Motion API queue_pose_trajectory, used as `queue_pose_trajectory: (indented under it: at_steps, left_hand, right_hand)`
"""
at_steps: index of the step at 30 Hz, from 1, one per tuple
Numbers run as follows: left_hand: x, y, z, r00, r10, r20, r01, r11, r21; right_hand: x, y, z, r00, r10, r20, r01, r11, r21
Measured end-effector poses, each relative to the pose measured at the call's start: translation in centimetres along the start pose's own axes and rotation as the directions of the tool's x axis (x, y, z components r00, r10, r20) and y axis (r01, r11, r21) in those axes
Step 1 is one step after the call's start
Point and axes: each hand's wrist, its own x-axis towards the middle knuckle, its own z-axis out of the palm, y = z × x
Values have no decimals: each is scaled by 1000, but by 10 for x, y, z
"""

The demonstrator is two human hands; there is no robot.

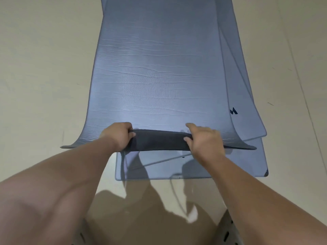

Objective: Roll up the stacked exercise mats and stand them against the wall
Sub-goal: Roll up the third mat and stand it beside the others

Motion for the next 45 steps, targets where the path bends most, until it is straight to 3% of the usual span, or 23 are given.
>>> queue_pose_trajectory:
  at_steps: [2,4,7,9,12,15,18,20,23,25,28,32,34,45]
  left_hand:
    - [8,5,-11,1000,-18,-6,18,1000,3]
    - [15,11,-18,1000,-30,-9,30,1000,7]
    - [20,15,-17,997,-70,-30,72,996,43]
    - [21,18,-15,996,-72,-46,75,995,67]
    - [19,22,-13,996,-8,-91,25,981,191]
    - [14,21,-2,921,250,-298,-109,901,419]
    - [2,17,22,760,567,-319,-315,750,581]
    - [-10,18,43,718,639,-275,-363,681,636]
    - [-30,28,68,886,437,-155,-247,728,639]
    - [-30,33,75,937,324,-129,-177,762,623]
    - [-17,34,65,948,282,-147,-143,793,593]
    - [0,38,49,965,248,-84,-154,797,584]
    - [2,41,48,971,228,-66,-151,808,570]
    - [-7,18,56,932,358,-58,-213,670,711]
  right_hand:
    - [-3,-11,7,933,-197,-302,175,980,-100]
    - [-7,-21,17,835,-355,-422,287,933,-217]
    - [-20,-30,32,875,-432,-221,335,867,-370]
    - [-23,-27,41,936,-345,-68,296,878,-377]
    - [-13,-19,54,959,-281,27,270,885,-379]
    - [5,-14,59,958,-281,58,282,883,-374]
    - [24,-13,60,945,-298,137,327,883,-335]
    - [32,-12,62,935,-290,205,344,884,-317]
    - [41,-9,63,918,-286,276,364,883,-296]
    - [48,-6,59,903,-290,317,373,894,-246]
    - [49,-4,50,918,-280,283,332,930,-159]
    - [21,-10,58,960,-269,83,281,901,-332]
    - [13,-14,66,968,-250,35,248,913,-325]
    - [33,-13,69,931,-330,154,356,915,-190]
